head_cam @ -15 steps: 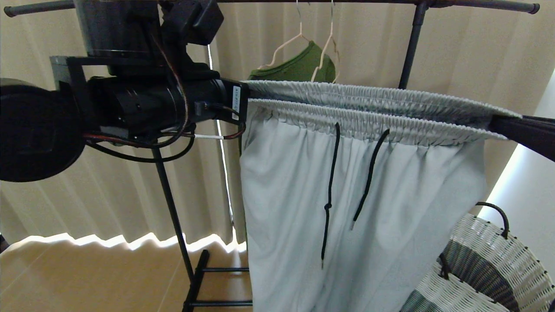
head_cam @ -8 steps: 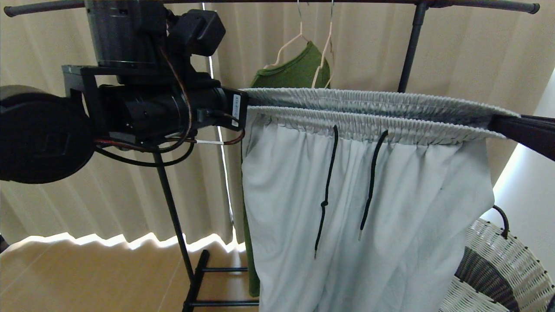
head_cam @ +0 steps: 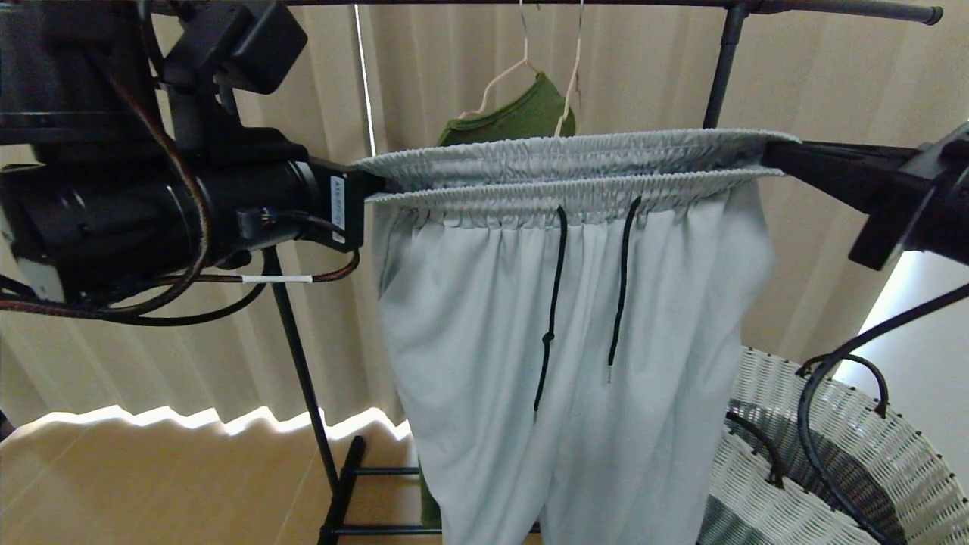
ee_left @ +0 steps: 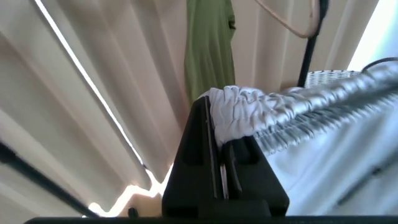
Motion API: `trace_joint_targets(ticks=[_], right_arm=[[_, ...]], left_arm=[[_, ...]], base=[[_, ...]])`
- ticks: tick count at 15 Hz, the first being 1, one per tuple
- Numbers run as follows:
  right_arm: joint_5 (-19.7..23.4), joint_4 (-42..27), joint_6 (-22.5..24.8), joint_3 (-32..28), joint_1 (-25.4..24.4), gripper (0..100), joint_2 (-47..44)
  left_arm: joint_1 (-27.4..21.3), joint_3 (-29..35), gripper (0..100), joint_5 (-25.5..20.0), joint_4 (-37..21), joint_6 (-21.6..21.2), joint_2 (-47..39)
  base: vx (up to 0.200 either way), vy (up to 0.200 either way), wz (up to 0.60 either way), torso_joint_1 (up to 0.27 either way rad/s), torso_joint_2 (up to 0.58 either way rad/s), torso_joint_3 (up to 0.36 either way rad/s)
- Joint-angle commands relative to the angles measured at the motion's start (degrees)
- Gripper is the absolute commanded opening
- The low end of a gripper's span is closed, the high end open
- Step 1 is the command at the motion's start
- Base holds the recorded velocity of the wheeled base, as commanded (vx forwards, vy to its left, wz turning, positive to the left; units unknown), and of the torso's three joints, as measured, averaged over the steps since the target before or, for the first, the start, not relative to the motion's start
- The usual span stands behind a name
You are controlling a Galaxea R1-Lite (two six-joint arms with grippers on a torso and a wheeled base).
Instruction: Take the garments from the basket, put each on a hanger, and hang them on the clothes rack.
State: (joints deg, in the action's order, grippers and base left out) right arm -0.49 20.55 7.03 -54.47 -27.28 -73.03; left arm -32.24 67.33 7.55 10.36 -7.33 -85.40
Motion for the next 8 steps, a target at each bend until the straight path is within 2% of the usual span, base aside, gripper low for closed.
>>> trace_joint_targets(ticks=[1,5,8], right_arm=[[0.05,2.83,0.00,-2.05,0.04,0,-6.42],[0.14,7.40,0.00,-3.28,0.04,0,-10.37],[0.14,9.42,0.00,-3.19,0.04,0,-11.17]], left_arm=[[-1.33,-3.34,0,-0.16,-0.87,-0.41,5.77],[-4.41,-7.91,0,-2.36,-4.03,-0.50,11.39],[-6.60,-10.20,0,-2.45,-4.30,-1.46,13.50]], base=[[0.000,0.000,0.00,0.000,0.00,0.000],[0.000,0.000,0.00,0.000,0.00,0.000],[0.000,0.000,0.00,0.000,0.00,0.000]])
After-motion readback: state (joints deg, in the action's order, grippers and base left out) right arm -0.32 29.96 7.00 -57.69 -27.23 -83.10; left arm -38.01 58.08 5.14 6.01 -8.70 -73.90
